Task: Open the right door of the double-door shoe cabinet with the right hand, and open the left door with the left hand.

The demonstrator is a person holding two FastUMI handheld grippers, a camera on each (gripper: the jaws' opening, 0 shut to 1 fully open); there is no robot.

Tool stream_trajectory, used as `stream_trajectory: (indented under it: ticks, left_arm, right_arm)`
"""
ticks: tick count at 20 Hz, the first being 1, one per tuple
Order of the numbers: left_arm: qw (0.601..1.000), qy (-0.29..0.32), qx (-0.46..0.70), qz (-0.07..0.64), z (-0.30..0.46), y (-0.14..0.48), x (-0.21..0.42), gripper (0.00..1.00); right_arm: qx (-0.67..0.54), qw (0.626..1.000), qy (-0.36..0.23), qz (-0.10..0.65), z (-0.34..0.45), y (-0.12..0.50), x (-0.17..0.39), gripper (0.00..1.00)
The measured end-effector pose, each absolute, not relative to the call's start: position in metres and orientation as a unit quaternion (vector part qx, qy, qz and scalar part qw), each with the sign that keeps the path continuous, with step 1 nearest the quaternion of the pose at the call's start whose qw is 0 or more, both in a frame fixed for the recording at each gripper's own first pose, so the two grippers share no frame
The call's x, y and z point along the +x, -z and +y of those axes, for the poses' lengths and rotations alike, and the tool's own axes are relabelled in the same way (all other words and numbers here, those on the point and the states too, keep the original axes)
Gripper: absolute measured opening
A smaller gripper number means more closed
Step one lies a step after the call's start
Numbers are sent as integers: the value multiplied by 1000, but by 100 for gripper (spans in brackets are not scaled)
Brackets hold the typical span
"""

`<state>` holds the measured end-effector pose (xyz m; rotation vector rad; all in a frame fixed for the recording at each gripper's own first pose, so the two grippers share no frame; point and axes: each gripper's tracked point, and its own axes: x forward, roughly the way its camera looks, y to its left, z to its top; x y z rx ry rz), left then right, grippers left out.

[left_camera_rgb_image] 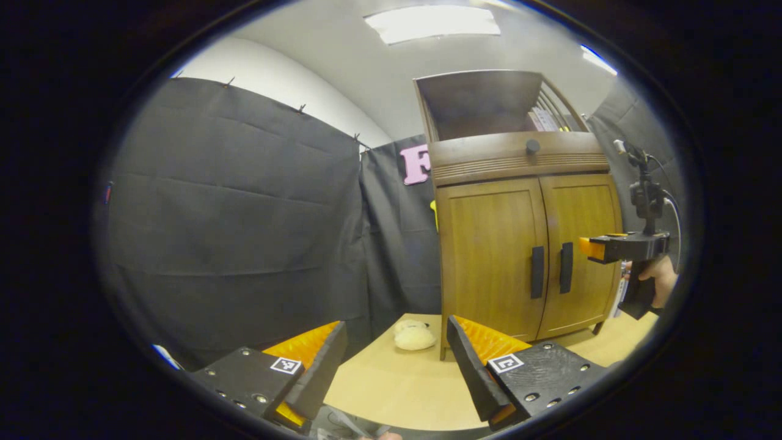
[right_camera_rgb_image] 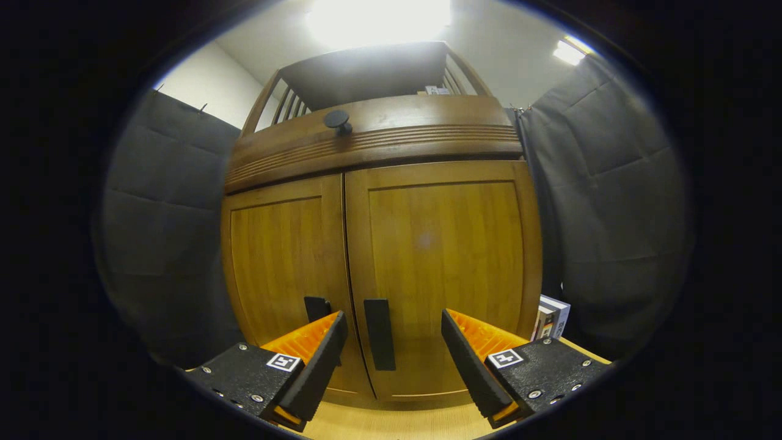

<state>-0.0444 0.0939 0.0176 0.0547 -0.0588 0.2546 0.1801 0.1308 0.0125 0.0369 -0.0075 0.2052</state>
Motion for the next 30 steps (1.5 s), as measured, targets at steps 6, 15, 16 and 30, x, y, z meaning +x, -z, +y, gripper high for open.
stream_trajectory:
  ticks: [6,15,16,30]
  left_arm:
    - [989,-143,31,-27,98,-18,-48,94]
    - [985,-169,30,-22,106,-21,-56,92]
    - [985,-171,30,-22,107,-22,-56,89]
    - [987,-156,28,-25,104,-20,-56,94]
  right_arm:
    - [21,993,-111,23,152,11,205,95]
    - [15,992,-108,64,170,47,238,82]
    - [17,992,-108,69,171,49,240,74]
    - [19,991,-103,83,165,52,250,25]
